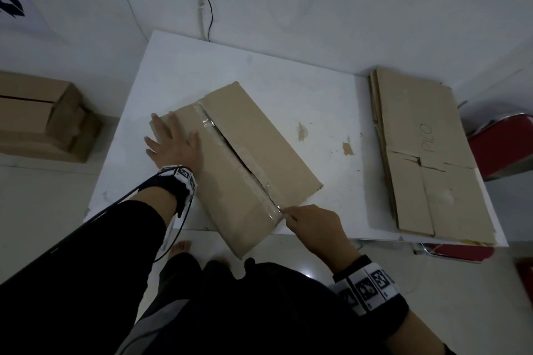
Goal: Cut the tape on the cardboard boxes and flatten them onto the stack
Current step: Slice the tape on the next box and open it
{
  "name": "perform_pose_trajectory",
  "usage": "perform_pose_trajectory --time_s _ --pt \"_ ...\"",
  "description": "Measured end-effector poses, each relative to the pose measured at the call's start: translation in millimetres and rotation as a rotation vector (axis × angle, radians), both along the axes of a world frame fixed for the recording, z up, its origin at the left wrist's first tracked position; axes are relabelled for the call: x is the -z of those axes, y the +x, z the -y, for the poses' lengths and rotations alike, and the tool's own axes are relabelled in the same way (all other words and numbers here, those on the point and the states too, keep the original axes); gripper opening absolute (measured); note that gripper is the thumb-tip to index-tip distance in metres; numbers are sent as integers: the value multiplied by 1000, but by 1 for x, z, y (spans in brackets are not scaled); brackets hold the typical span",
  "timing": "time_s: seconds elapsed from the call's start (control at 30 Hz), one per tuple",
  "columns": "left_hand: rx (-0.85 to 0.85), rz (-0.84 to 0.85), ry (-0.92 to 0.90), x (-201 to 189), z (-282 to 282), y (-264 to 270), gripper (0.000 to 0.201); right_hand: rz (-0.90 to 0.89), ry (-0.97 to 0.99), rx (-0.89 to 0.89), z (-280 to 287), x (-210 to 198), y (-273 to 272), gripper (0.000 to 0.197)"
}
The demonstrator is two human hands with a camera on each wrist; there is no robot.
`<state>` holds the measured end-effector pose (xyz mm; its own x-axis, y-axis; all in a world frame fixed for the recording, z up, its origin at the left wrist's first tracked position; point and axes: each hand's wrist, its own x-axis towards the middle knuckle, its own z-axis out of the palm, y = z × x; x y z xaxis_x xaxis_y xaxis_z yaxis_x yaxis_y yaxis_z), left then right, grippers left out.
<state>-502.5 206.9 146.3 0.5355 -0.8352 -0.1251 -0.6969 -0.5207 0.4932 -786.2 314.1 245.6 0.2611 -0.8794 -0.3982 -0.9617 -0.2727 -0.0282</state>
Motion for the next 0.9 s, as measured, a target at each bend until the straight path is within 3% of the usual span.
perform_pose_trajectory --time_s 0.07,0.2,0.27,0.37,0.43,0.47,0.53,0.6,0.67,0.73,0.9 --pt "-6 10 5 0 0 0 68 40 -61 6 2 -4 -1 31" --pt "-42 -12 12 1 3 -1 66 -101 -144 -54 -4 -4 -10 39" --pt "-55 -24 2 -1 7 -4 66 -112 -148 -18 -7 0 -30 32" --pt "-85 -30 23 -4 10 -7 65 57 -105 160 -3 7 -58 31" --pt "-59 41 38 -3 10 -8 62 257 -187 219 6 12 -56 28" --pt "7 127 3 -3 9 -8 59 361 -215 246 11 16 -49 27" --pt "308 323 -190 -4 3 -13 48 550 -190 327 16 28 -28 29" --pt "729 319 -444 -7 -10 -28 37 699 -148 422 17 35 -6 31" --pt "1046 281 -469 -14 -23 -41 32 746 -137 419 19 42 8 28" --pt "1130 296 -375 -15 -30 -50 35 762 -129 420 26 46 12 28" --pt "1074 266 -188 -20 -21 -52 63 769 -138 336 61 44 1 30"
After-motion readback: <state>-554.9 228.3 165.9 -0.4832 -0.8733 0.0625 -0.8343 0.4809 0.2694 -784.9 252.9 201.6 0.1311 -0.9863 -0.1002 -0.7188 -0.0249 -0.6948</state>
